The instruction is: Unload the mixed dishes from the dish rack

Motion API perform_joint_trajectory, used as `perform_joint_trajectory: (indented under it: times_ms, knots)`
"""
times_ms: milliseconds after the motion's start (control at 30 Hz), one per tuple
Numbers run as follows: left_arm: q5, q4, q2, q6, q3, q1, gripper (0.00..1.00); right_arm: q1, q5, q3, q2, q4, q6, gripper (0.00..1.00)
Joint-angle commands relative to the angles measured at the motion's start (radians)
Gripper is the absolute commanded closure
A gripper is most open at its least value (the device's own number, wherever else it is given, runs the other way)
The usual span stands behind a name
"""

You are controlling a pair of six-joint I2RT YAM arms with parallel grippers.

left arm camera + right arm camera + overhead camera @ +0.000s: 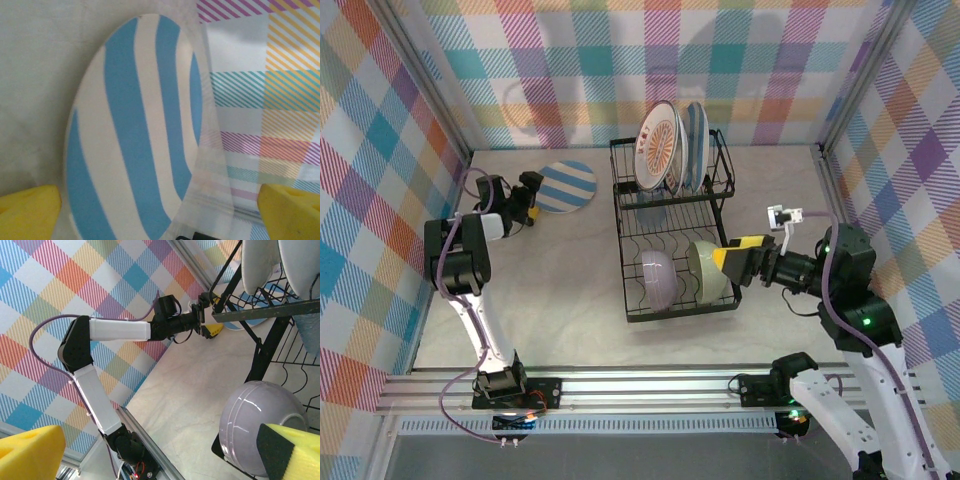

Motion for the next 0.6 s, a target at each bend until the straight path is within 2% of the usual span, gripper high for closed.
perform_joint_trajectory:
  times_ms: [0, 167, 300, 400, 567]
  knots:
    - [-0.077, -0.137, -0.103, 0.041, -0.012, 0.020, 0.00, 0.002, -0.035, 0.014, 0.015, 0.052, 0.008, 0.01]
    - [-0.160, -0.351, -0.161, 0.087, 0.026, 0.026, 0.00, 0.001, -0.028, 0.039, 0.037, 0.046, -0.003, 0.01]
    - [-0.246, -0.461, -0.283, 0.099, 0.011, 0.023, 0.00, 0.001, 0.021, 0.084, 0.074, 0.012, -0.032, 0.01]
    - [-0.246, -0.532, -0.394, 0.086, 0.003, 0.006, 0.00, 0.003, 0.014, 0.095, 0.112, 0.049, -0.026, 0.01]
    - [-0.202, -0.521, -0.647, 0.052, -0.062, -0.049, 0.00, 0.002, -0.004, 0.119, 0.195, 0.114, -0.014, 0.01]
